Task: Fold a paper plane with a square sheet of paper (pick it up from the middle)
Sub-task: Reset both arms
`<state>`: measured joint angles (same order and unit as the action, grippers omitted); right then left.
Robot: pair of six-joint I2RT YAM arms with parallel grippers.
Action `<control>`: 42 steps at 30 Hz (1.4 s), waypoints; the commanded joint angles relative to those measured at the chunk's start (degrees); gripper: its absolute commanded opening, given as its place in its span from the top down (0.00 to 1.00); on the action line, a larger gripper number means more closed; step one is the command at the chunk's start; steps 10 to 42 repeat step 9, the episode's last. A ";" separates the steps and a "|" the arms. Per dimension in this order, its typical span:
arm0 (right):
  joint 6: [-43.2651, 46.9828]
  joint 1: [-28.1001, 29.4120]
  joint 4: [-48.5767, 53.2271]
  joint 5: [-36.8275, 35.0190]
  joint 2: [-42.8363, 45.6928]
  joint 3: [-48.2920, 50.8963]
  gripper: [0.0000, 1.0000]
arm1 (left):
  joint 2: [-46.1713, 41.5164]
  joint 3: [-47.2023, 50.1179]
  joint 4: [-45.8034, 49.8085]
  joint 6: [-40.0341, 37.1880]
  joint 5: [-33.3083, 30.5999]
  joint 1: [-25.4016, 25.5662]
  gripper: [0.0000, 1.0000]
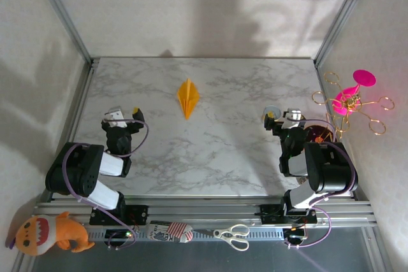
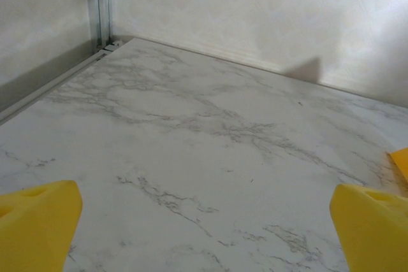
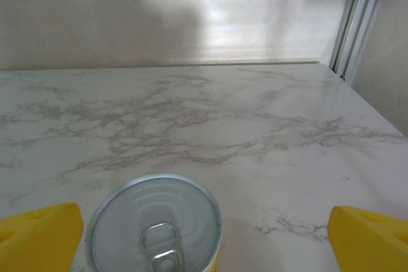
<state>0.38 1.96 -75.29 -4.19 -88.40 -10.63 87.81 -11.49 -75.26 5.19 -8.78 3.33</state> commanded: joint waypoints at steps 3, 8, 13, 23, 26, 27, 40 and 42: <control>-0.80 -0.57 0.19 1.14 -0.20 -1.27 0.01 | 0.56 -1.29 0.75 -1.10 -0.89 0.49 0.01; -0.82 -0.72 0.24 1.24 -0.19 -1.32 0.01 | 0.56 -1.45 1.07 -1.15 -0.81 0.53 0.01; -0.82 -0.72 0.24 1.25 -0.19 -1.32 0.01 | 0.53 -1.38 0.92 -1.15 -0.80 0.53 0.01; -0.82 -0.72 0.24 1.25 -0.19 -1.32 0.01 | 0.53 -1.38 0.92 -1.15 -0.80 0.53 0.01; -0.82 -0.72 0.24 1.25 -0.19 -1.32 0.01 | 0.53 -1.38 0.92 -1.15 -0.80 0.53 0.01; -0.82 -0.72 0.24 1.25 -0.19 -1.32 0.01 | 0.53 -1.38 0.92 -1.15 -0.80 0.53 0.01; -0.82 -0.72 0.24 1.25 -0.19 -1.32 0.01 | 0.53 -1.38 0.92 -1.15 -0.80 0.53 0.01; -0.82 -0.72 0.24 1.25 -0.19 -1.32 0.01 | 0.53 -1.38 0.92 -1.15 -0.80 0.53 0.01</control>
